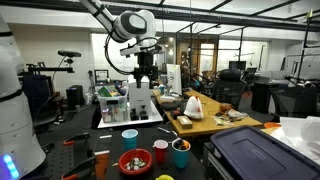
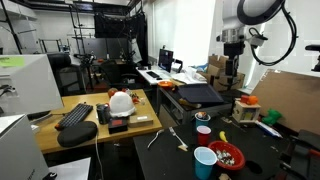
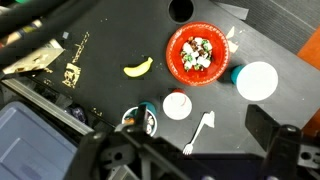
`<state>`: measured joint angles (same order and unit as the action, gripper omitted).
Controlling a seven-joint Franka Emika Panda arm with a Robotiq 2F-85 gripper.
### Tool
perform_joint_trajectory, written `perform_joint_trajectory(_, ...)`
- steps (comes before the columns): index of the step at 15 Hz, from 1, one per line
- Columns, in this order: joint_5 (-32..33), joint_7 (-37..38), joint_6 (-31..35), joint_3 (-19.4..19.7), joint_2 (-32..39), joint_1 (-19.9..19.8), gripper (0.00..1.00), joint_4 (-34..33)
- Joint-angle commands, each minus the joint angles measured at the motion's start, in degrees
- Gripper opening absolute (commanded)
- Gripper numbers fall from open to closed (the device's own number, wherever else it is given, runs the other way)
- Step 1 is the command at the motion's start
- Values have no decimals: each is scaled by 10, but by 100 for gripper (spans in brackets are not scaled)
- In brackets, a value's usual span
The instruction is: Put all the South Park toys in the green cup
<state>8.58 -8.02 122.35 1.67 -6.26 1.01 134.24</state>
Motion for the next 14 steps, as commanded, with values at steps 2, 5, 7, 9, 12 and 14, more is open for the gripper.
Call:
perform_joint_trajectory(2, -32, -46, -32, 2, -89, -2, 100, 50)
perform_joint_trajectory(5, -39, -60, -56, 6, -126, -1, 100, 61)
perform_joint_trajectory(7, -44, -69, -70, 9, -148, 1, 100, 65)
perform_joint_trajectory(9, -51, -77, -72, 13, -168, 3, 100, 68)
perform_joint_trajectory(12, -69, -93, -66, 17, -193, 10, 100, 67)
perform_joint_trajectory(14, -85, -104, -63, 19, -204, 16, 100, 65)
